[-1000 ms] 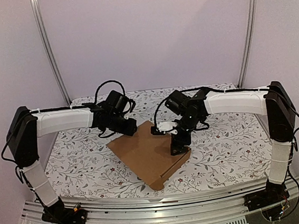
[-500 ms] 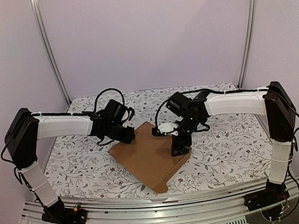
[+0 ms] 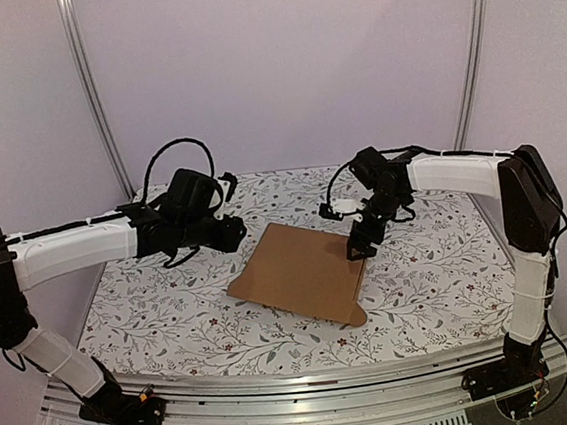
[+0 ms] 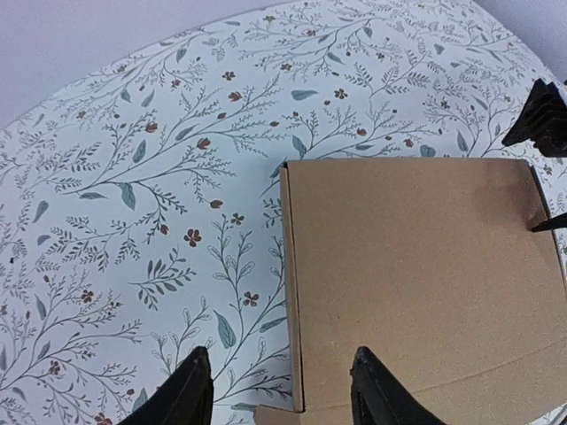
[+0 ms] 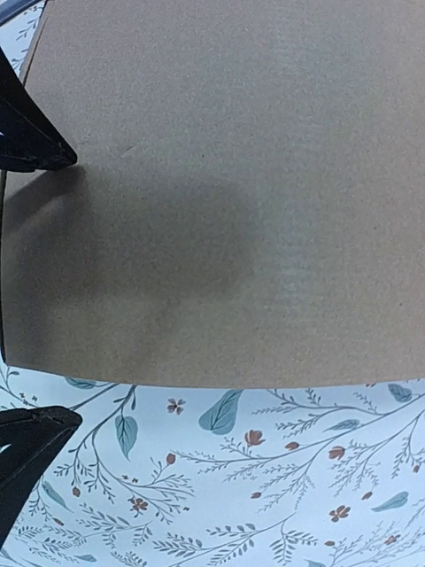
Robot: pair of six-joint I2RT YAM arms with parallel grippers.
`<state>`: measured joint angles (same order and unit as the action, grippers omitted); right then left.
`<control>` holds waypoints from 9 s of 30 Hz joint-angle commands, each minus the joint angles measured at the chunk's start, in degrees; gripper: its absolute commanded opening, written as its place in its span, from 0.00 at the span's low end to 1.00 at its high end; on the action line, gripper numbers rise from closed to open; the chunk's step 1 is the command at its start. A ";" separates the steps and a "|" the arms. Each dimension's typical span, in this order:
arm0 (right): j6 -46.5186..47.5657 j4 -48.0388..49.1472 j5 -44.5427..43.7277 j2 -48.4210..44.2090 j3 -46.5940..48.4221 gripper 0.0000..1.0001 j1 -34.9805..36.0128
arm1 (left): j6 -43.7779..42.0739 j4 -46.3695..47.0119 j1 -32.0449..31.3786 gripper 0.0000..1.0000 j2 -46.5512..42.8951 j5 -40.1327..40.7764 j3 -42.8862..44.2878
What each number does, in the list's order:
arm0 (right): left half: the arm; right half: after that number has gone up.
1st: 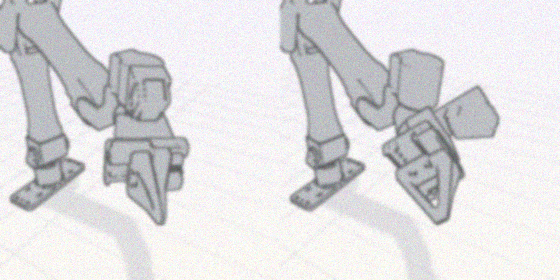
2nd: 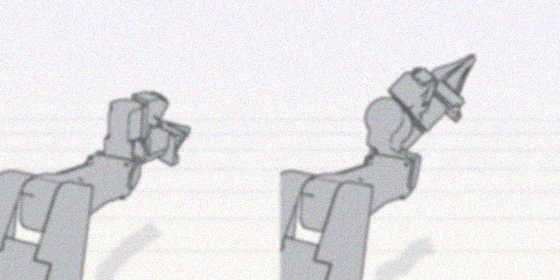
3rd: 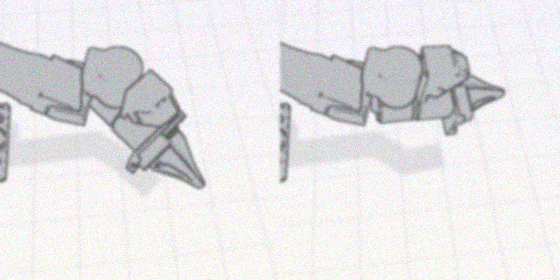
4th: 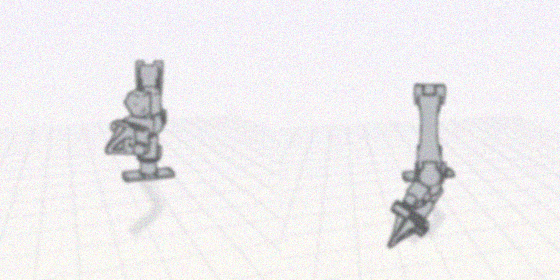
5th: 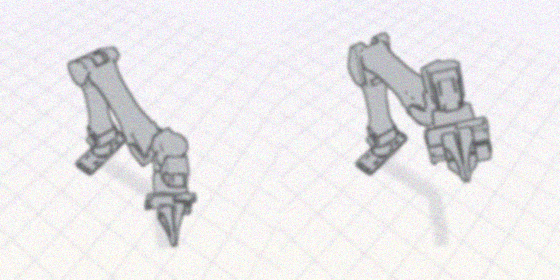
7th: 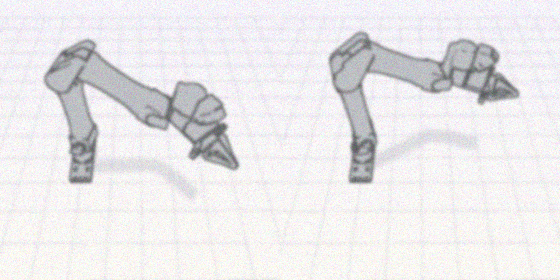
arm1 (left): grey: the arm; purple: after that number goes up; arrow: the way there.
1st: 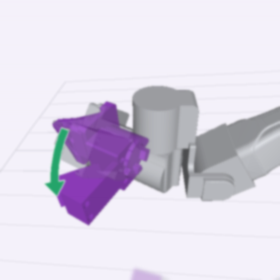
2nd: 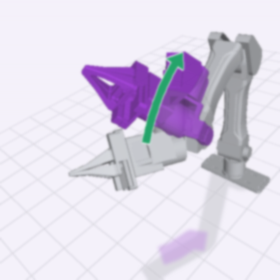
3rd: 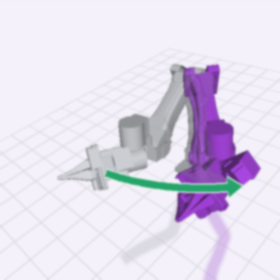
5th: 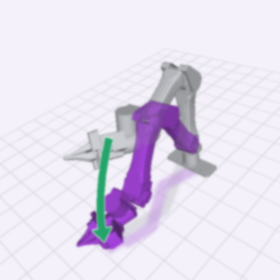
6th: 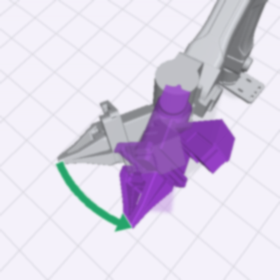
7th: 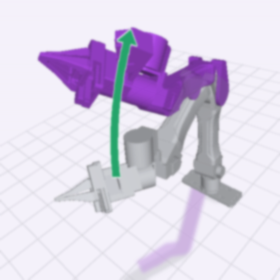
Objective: Fold the paper box
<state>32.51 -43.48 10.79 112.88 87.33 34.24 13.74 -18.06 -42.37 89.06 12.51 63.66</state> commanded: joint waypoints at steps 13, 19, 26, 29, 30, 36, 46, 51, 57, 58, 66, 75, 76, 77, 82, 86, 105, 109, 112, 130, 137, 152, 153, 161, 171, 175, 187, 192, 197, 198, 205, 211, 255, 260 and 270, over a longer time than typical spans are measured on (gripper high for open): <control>5.95 -3.71 8.88 -16.70 -9.03 0.95 -3.08 | 18.77 1.51 -3.42 0.64 -6.11 -7.49 -15.00; 4.92 -2.56 7.81 -14.08 -10.21 0.96 -3.37 | 19.39 2.67 -3.14 0.75 -3.67 -9.08 -13.91; 5.18 -3.25 9.61 -8.03 -7.45 0.99 -4.12 | 15.34 1.93 -1.07 0.76 3.12 -11.61 -9.86; 5.37 -3.48 9.96 -6.26 -7.17 0.99 -4.18 | 11.41 1.73 -0.15 0.75 4.52 -13.31 -7.94; 5.51 -3.62 10.30 -6.11 -7.25 0.99 -4.13 | 10.03 0.96 0.10 0.75 4.81 -13.64 -6.95; 6.66 -5.46 12.27 -6.33 -7.35 0.99 -4.17 | 1.66 -0.45 1.34 0.76 6.49 -15.74 -2.61; 6.95 -6.27 13.53 -6.39 -7.33 0.99 -4.18 | -4.55 -7.14 3.70 0.69 16.00 -31.44 6.50; 6.63 -6.28 14.25 -5.71 -7.44 0.99 -4.11 | -4.08 -12.09 3.68 0.66 15.52 -33.57 8.10; 5.57 -5.89 12.73 -4.54 -7.33 0.99 -4.19 | -0.07 -18.73 3.61 0.64 13.95 -31.25 9.13; 5.55 -5.79 12.57 -4.68 -7.35 0.99 -4.19 | 1.25 -18.77 3.61 0.64 13.39 -30.94 8.52; 5.37 -6.75 9.76 -11.41 -7.86 0.99 -4.40 | 6.32 -17.51 3.00 0.61 6.29 -30.27 1.94; 5.90 -7.43 6.63 -17.07 -11.74 0.99 -4.67 | 6.42 -3.26 2.81 0.87 -1.15 -27.17 -10.54; 5.90 -7.44 6.85 -16.90 -11.68 0.99 -4.91 | 5.88 -2.42 2.44 0.98 -1.80 -27.00 -11.63; 5.65 -7.60 7.47 -16.69 -11.59 0.99 -5.18 | 5.11 -1.57 1.67 0.99 -2.86 -26.41 -13.00; 5.15 -8.06 9.18 -15.92 -10.20 0.99 -6.01 | -1.52 6.56 -7.07 1.00 -13.78 -6.90 -23.56; 5.91 -8.60 10.11 -14.50 -8.44 0.99 -6.93 | -6.49 19.00 -14.69 0.93 -22.29 7.40 -34.22; 2.96 -11.24 15.55 -16.06 -9.05 0.99 -7.70 | -16.84 40.46 -21.74 0.59 -6.82 20.18 -40.16; 2.73 -11.23 15.32 -16.78 -9.91 0.99 -7.71 | -16.99 45.24 -22.98 0.52 -2.72 24.19 -40.20; 2.61 -10.57 15.48 -16.75 -10.63 0.99 -7.72 | -17.24 50.82 -23.28 0.46 -0.07 25.96 -40.40; 6.20 -10.16 14.00 -11.07 -2.56 0.99 -10.80 | -17.76 51.42 -25.07 0.25 2.62 29.07 -36.68; 4.64 -15.47 24.21 4.26 14.43 0.97 -13.17 | -16.18 48.65 -24.60 0.25 1.85 27.41 -36.49; 0.34 -13.44 28.68 11.64 12.83 0.88 -12.29 | -3.66 39.35 -24.52 0.19 2.01 19.97 -35.05; -0.25 -12.99 28.61 11.28 12.21 0.88 -12.29 | -2.42 39.30 -24.52 0.18 2.19 19.44 -35.21; -2.54 -11.14 28.93 8.77 9.24 0.87 -12.25 | 2.18 35.72 -24.52 0.08 2.90 16.99 -31.98; -4.68 -9.94 28.61 5.84 6.63 0.86 -12.26 | 7.08 25.08 -22.99 0.06 4.32 14.04 -24.51; -6.79 -9.34 28.74 6.12 6.38 0.86 -12.22 | 8.66 17.40 -22.13 0.06 4.29 13.03 -20.57; -6.54 -8.63 27.24 7.39 5.66 0.86 -11.65 | 10.71 2.16 -21.35 0.00 7.95 5.82 -10.22; -6.50 -8.57 27.10 7.03 5.41 0.86 -11.65 | 11.52 1.85 -21.35 0.00 9.70 5.32 -9.87; -6.50 -8.51 26.97 6.96 5.22 0.86 -11.67 | 12.82 2.85 -21.35 0.00 10.41 4.57 -10.02; -6.57 -8.54 26.95 6.97 5.22 0.86 -11.65 | 13.37 2.97 -21.35 0.00 10.39 4.54 -10.04; -6.89 -8.43 27.16 7.16 5.05 0.87 -11.66 | 15.67 6.32 -21.35 0.10 10.72 3.48 -11.65; -6.98 -8.70 27.02 6.54 5.34 0.87 -11.66 | 15.71 8.72 -21.44 0.18 10.68 3.16 -13.71; 10.20 -14.56 23.91 -10.79 -8.14 0.99 -23.07 | 60.68 11.37 -36.59 0.93 -5.64 29.48 -16.83; 8.89 -14.10 24.59 -9.16 -7.08 0.99 -23.07 | 65.11 16.95 -33.39 0.96 -4.22 20.79 -20.26; 7.02 -14.03 22.92 -5.04 -5.24 0.98 -23.14 | 60.83 29.84 -28.51 0.90 1.89 10.49 -18.96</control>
<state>41.10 -57.52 33.54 105.36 81.08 11.14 75.70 4.47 -73.25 89.25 28.08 44.40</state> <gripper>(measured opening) 0.984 0.914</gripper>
